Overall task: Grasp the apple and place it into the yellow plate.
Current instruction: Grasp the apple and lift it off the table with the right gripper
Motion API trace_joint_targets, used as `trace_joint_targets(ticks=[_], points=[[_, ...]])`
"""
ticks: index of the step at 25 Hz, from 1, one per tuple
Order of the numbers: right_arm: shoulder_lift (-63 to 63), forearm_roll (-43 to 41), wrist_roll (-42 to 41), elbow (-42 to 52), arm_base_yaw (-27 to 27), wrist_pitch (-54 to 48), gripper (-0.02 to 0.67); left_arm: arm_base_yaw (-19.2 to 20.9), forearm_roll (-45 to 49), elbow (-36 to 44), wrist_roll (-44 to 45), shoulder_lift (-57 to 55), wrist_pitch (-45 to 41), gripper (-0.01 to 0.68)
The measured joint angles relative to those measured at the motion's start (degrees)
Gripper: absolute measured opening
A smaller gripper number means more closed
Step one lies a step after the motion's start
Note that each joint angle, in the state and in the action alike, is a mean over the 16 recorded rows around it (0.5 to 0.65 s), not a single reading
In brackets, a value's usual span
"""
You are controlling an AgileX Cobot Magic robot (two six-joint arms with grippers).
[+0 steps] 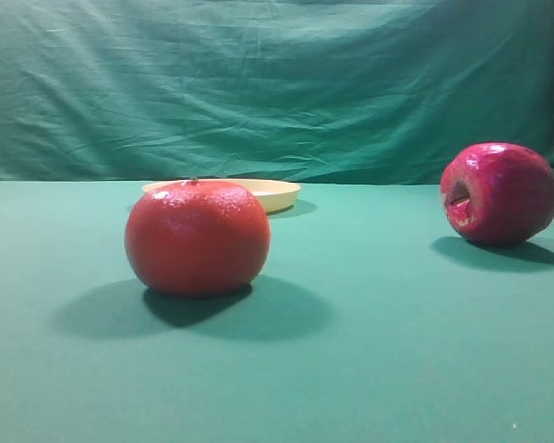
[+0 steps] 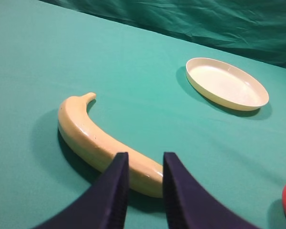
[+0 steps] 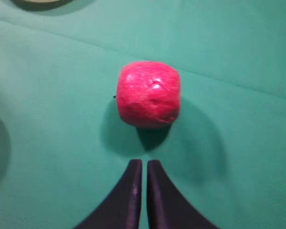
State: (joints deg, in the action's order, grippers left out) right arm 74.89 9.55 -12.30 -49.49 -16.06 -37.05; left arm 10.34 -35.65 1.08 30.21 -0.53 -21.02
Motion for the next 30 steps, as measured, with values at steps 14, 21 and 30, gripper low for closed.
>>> trace_joint_targets(ticks=[14,21,30], points=[[17.9,-1.05,-0.77,-8.09,-1.28,2.74,0.593,0.0,0.0,0.0,0.0,0.0,0.0,0.157],[23.8,-1.56,-0.77,-9.15,-1.28,4.88,0.576,0.0,0.0,0.0,0.0,0.0,0.0,0.157],[27.09,-0.38,-0.77,-15.54,-1.92,6.1,0.489,0.0,0.0,0.0,0.0,0.0,0.0,0.157]])
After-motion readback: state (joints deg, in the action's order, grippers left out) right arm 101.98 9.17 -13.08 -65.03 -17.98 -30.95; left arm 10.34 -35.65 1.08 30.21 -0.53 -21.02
